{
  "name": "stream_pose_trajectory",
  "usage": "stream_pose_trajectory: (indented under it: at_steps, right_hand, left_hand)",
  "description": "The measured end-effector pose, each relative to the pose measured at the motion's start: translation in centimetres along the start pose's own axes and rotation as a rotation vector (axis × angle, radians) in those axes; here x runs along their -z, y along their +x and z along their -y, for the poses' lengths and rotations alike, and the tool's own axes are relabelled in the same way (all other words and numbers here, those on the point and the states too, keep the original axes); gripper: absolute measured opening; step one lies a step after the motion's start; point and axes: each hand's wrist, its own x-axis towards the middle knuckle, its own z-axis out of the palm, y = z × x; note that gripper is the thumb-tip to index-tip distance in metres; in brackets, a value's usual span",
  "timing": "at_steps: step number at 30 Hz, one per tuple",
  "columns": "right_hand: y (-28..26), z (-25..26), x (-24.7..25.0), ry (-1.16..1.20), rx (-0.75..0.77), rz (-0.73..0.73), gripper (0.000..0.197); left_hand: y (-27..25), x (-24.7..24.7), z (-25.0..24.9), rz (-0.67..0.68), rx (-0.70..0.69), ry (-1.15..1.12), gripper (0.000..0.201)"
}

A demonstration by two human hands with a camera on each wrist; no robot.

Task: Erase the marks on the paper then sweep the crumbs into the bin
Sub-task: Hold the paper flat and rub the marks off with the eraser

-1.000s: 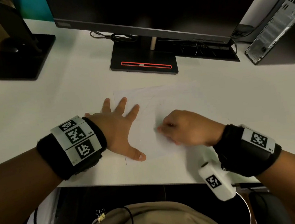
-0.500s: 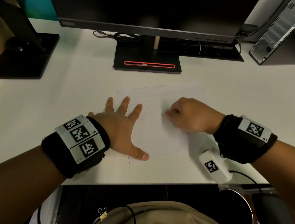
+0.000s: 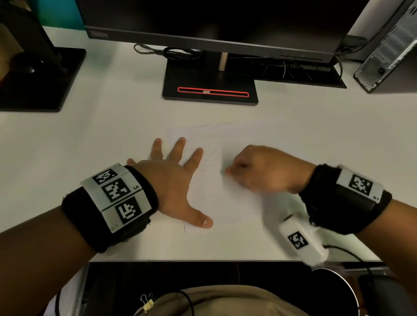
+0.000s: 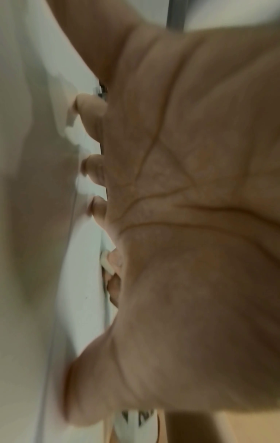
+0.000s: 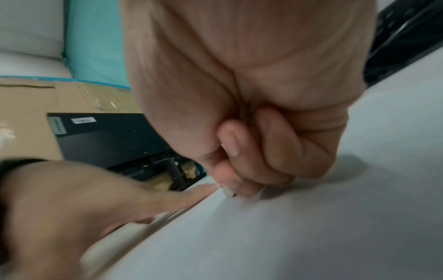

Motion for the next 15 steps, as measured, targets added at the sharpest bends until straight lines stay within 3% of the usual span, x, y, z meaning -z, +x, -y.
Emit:
stream_pose_trajectory:
  at_steps: [3, 7, 11, 15]
  right_hand:
    - [0.1, -0.6, 0.8, 0.005, -0.037, -0.094, 0.049]
    - [-0.8, 1.0, -1.4, -0.049, 0.115, 0.057, 0.05]
    - [0.3, 0.0, 0.3, 0.009, 0.01, -0.048, 0.05]
    - [-0.4, 1.5, -1.1, -0.052, 0.131, 0.033, 0.048]
  left_hand:
    - [0.0, 0.0, 0.0, 0.0, 0.002, -0.002, 0.145]
    - [0.1, 0.0, 0.0, -0.002, 0.003, -0.001, 0.144]
    - [0.1, 0.0, 0.0, -0.006, 0.001, 0.002, 0.145]
    - [0.2, -0.1, 0.0, -0.002, 0.007, 0.003, 0.144]
